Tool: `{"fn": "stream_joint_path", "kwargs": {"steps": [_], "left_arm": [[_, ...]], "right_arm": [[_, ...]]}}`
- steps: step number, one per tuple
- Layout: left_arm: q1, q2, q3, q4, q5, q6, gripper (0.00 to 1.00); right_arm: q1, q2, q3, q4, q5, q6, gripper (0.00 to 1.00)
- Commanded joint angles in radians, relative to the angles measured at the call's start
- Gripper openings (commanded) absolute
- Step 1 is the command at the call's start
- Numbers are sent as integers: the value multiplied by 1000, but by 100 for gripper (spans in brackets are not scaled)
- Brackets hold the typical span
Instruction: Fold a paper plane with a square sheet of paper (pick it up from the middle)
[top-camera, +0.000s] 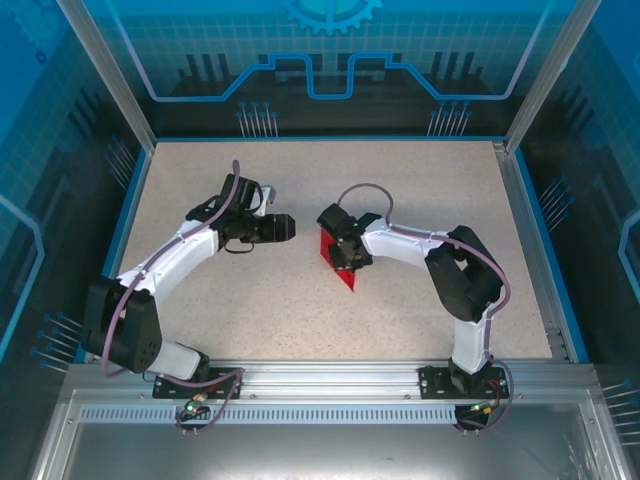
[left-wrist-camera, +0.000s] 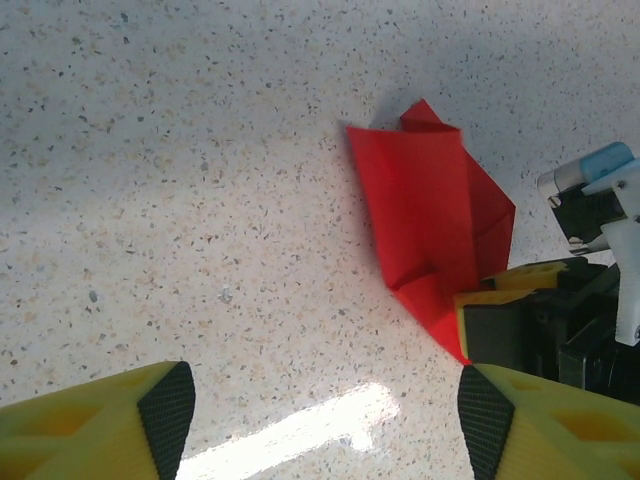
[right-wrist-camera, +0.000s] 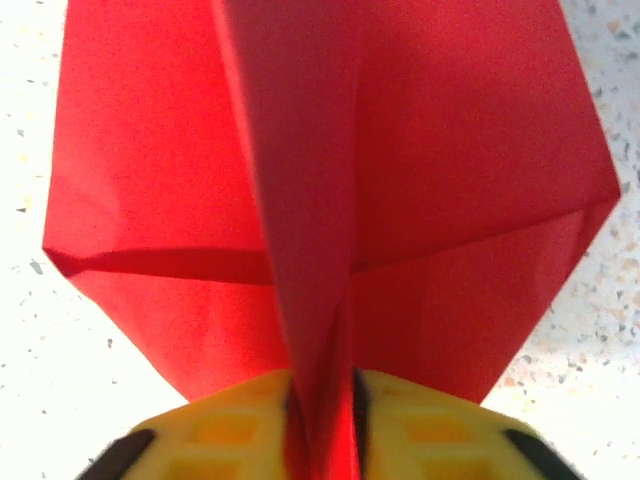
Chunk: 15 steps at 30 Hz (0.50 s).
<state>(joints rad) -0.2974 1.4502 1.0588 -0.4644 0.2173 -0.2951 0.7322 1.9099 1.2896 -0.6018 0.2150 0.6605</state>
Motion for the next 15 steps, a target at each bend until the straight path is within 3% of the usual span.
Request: {"fn": "stream_joint_path", "kwargs": {"steps": [1, 7, 15], "left_arm": [[3, -26, -29, 40, 19, -12, 78], [1, -60, -32, 25, -74, 36, 85], [7, -137, -115, 92, -426, 108, 99]], "right_arm": [[-1, 0, 37, -18, -14, 21, 31], [-28, -84, 34, -79, -30, -26, 44], [-111, -253, -39, -15, -95, -274, 56]]}}
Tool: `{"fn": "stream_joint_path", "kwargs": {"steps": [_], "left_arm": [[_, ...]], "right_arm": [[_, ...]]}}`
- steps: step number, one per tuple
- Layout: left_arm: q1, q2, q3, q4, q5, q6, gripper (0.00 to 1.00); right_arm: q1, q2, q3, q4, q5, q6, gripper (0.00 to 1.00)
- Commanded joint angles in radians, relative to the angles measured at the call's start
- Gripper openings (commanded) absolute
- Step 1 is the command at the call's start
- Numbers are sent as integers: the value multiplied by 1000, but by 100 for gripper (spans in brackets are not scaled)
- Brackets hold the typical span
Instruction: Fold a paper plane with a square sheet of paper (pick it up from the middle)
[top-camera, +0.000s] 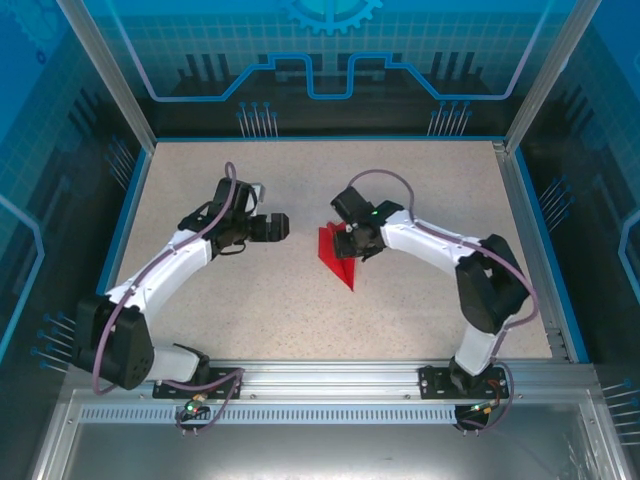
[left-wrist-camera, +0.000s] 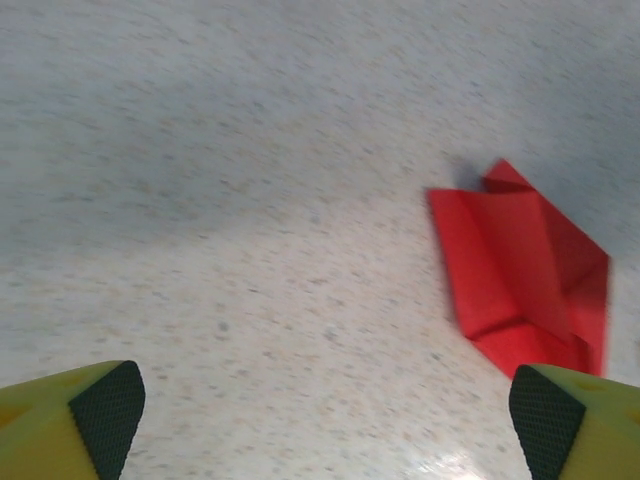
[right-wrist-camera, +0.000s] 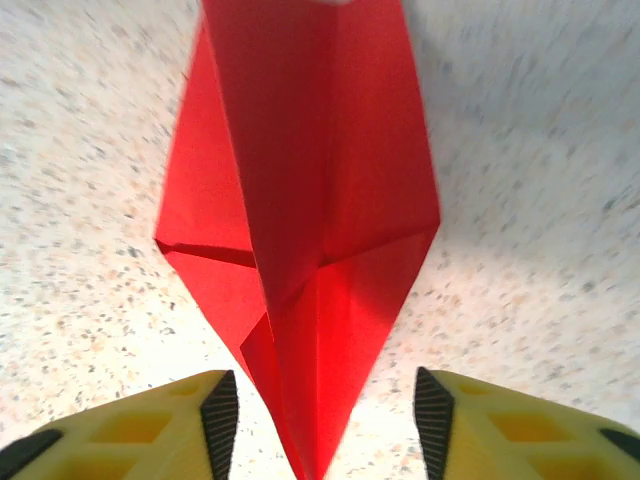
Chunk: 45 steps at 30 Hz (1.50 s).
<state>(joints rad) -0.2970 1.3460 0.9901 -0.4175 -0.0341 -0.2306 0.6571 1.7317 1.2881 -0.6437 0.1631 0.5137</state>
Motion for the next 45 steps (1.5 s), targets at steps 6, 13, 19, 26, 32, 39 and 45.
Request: {"fn": "stream_joint_path", "kwargs": {"steps": [6, 13, 19, 26, 32, 39, 45], "left_arm": [[91, -102, -176, 217, -244, 52, 99], [204, -60, -282, 419, -220, 80, 99], [223, -6, -358, 613, -207, 144, 99], [231, 122, -377, 764, -203, 192, 99], [246, 174, -357, 829, -172, 227, 99], [256, 192, -365, 858, -148, 231, 99], [256, 185, -377, 876, -142, 231, 99]], "right_arm": [[-141, -253, -258, 275, -17, -318, 70], [-260, -415, -517, 620, 105, -419, 82], [-383, -465, -635, 761, 144, -446, 92], [-516, -466, -733, 909, 62, -501, 99], [-572, -400, -823, 1165, -19, -508, 99], [-587, -270, -814, 1293, -89, -530, 99], [-593, -249, -810, 1300, -113, -531, 99]]}}
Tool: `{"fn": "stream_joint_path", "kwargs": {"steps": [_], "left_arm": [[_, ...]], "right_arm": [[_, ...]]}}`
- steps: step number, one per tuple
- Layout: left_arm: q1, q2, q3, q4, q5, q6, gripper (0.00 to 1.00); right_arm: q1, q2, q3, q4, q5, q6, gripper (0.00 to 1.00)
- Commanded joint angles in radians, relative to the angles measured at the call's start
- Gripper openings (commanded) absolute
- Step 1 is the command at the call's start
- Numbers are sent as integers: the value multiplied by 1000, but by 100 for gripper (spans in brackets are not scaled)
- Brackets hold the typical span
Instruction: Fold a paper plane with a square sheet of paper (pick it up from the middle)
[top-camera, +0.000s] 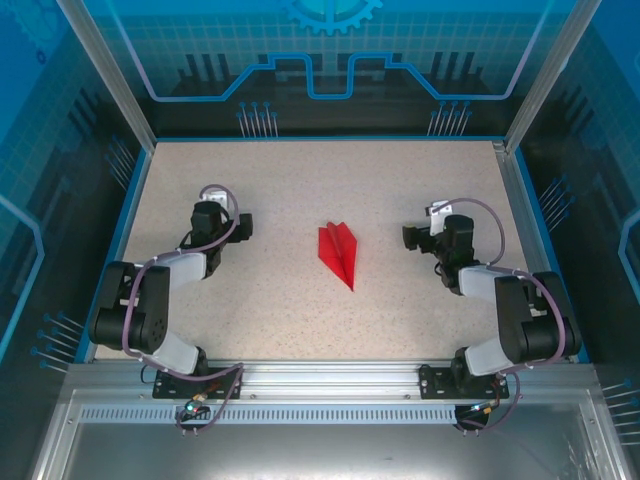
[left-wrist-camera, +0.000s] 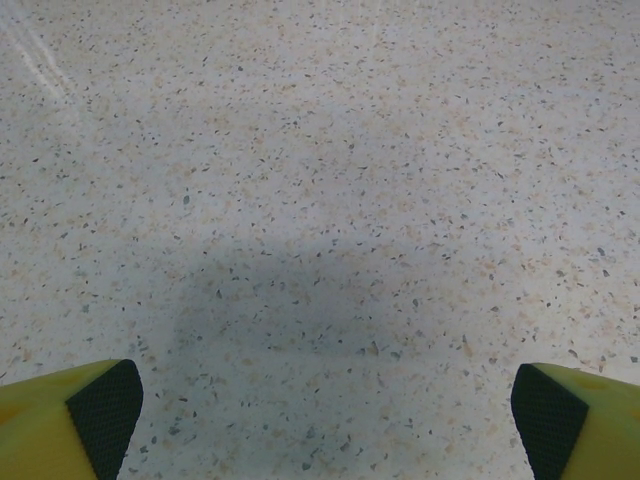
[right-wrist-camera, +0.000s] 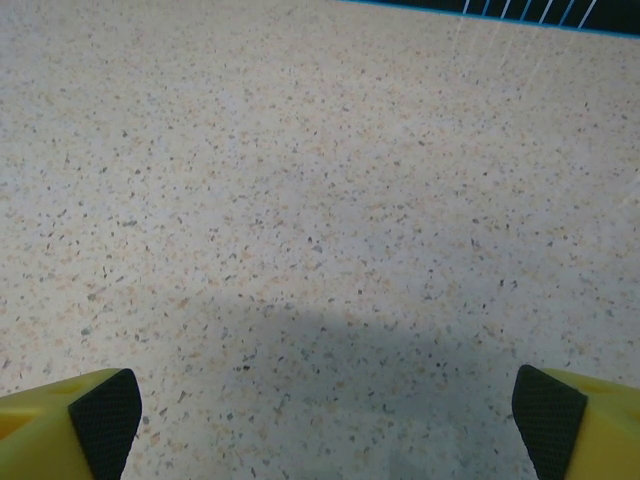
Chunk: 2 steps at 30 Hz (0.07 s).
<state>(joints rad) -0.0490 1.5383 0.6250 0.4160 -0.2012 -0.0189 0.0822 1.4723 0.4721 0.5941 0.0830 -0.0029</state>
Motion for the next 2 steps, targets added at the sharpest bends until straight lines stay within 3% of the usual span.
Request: {"fn": "stream_joint_path", "kwargs": {"steps": [1, 2], "left_arm": [[6, -7, -14, 43, 26, 20, 99], [7, -7, -15, 43, 34, 24, 99]], "right_arm": [[-19, 10, 4, 64, -34, -13, 99], [-20, 10, 3, 64, -34, -13, 99]]}}
